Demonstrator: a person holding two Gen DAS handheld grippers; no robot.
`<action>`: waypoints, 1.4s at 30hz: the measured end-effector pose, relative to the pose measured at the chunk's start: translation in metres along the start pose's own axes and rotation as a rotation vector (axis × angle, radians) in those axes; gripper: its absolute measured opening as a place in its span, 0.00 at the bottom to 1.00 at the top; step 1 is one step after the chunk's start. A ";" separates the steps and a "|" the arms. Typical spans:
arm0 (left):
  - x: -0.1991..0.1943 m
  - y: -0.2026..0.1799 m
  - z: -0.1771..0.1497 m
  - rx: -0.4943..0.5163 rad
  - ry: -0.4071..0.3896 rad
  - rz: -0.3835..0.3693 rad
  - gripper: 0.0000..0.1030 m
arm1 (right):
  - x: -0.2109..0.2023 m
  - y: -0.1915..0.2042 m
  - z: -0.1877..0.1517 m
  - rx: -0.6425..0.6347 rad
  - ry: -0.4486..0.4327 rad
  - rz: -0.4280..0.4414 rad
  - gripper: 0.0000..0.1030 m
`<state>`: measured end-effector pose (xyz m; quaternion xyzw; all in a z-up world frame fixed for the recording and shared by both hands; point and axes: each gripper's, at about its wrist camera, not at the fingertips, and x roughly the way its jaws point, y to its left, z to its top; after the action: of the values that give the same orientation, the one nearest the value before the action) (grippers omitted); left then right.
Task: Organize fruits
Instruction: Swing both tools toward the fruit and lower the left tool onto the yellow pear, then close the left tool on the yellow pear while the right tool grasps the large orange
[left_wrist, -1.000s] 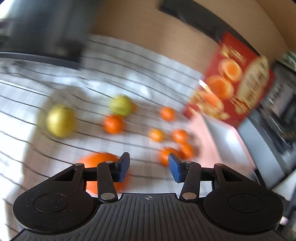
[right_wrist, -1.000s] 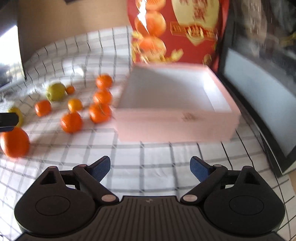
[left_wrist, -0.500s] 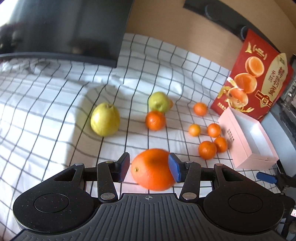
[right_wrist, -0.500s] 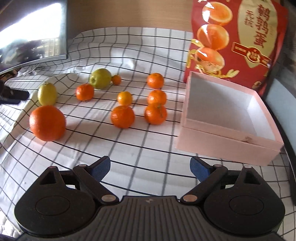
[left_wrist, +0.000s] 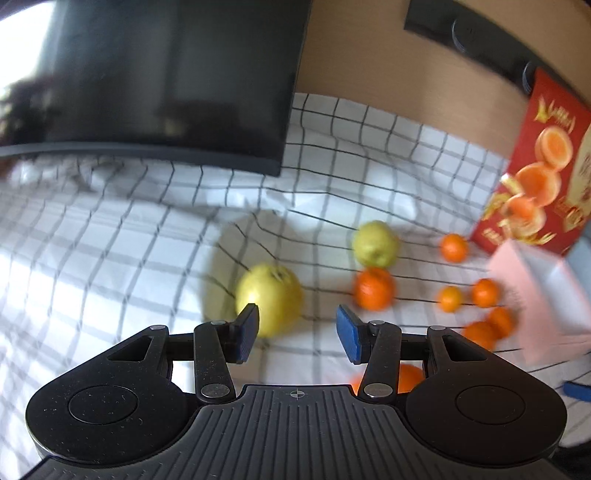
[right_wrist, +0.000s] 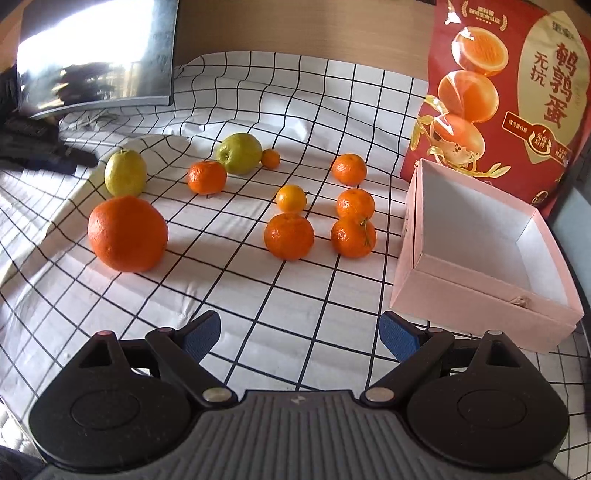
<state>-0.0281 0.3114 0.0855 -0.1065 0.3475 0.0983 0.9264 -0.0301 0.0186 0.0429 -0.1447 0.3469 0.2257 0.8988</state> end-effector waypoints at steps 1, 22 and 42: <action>0.008 0.000 0.004 0.019 0.007 0.015 0.49 | 0.000 0.000 -0.001 0.002 0.004 0.000 0.91; 0.091 0.009 0.019 0.176 0.055 0.007 0.64 | -0.005 -0.015 -0.015 0.029 0.072 -0.106 0.91; 0.072 0.019 -0.011 0.010 0.131 -0.065 0.63 | -0.004 -0.025 -0.021 0.059 0.078 -0.105 0.91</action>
<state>0.0137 0.3343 0.0271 -0.1194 0.4043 0.0593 0.9049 -0.0320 -0.0127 0.0334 -0.1447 0.3799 0.1622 0.8991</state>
